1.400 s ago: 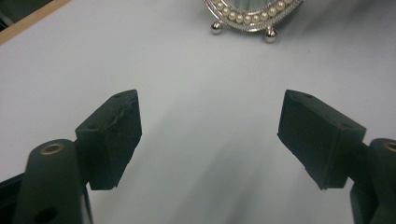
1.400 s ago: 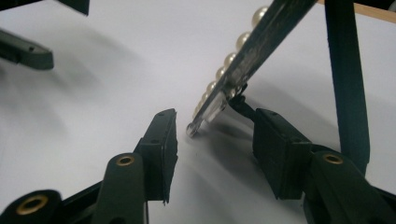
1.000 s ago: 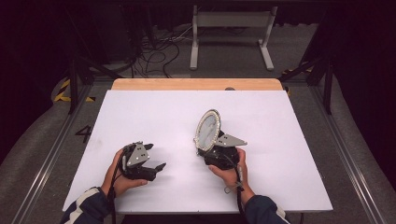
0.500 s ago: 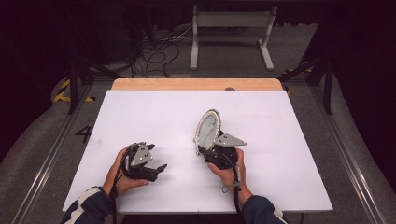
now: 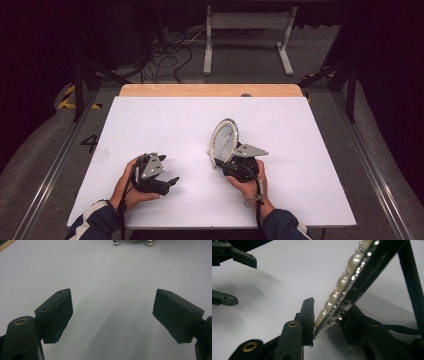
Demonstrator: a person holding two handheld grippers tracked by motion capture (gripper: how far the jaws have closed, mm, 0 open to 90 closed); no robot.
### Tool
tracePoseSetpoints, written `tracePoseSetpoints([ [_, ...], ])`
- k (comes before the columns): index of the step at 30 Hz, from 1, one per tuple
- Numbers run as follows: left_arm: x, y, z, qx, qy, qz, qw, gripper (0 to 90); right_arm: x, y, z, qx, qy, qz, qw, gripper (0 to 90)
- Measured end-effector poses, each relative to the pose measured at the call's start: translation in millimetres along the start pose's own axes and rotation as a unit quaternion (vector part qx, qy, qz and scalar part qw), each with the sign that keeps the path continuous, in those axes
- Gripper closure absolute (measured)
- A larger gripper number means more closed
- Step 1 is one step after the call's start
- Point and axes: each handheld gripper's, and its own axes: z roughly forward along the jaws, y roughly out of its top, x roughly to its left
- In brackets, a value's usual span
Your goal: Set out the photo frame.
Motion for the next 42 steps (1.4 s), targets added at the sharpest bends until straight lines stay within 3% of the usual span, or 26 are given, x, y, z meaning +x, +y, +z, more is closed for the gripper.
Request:
tracePoseSetpoints([
  [8,0.3,0.0,-1.1,0.0,0.001,0.001,1.0,16.9,-2.1,-1.6,-8.6,0.015,0.009,-0.021,0.9996,68.3],
  [15,-0.4,0.2,-0.4,0.001,0.0,0.002,1.0,16.7,-3.3,-2.3,-12.2,0.018,0.009,-0.025,0.9995,68.7],
  [21,-0.9,0.3,0.6,0.003,0.0,0.003,1.0,16.5,-1.3,-0.3,-11.8,-0.004,-0.004,-0.012,0.9999,57.6],
  [24,-1.4,0.3,1.5,0.005,-0.001,0.004,1.0,16.5,0.6,-1.2,-8.1,-0.007,-0.01,-0.006,0.9999,56.3],
  [26,-1.6,0.4,1.7,0.005,0.0,0.005,1.0,16.5,2.0,-1.7,-6.5,-0.006,-0.017,-0.007,0.9998,57.0],
  [30,-2.5,0.6,2.9,0.008,0.0,0.005,1.0,16.5,4.8,-4.0,1.1,-0.013,-0.026,-0.003,0.9996,67.1],
  [39,-3.2,0.7,3.6,0.013,-0.002,0.009,0.9999,16.3,0.7,-3.8,1.9,-0.008,-0.014,-0.003,0.9999,67.7],
  [42,-2.9,0.6,4.2,0.015,-0.005,0.011,0.9998,16.3,-1.3,-3.0,1.3,0.0,-0.005,-0.007,1.0,71.7],
])
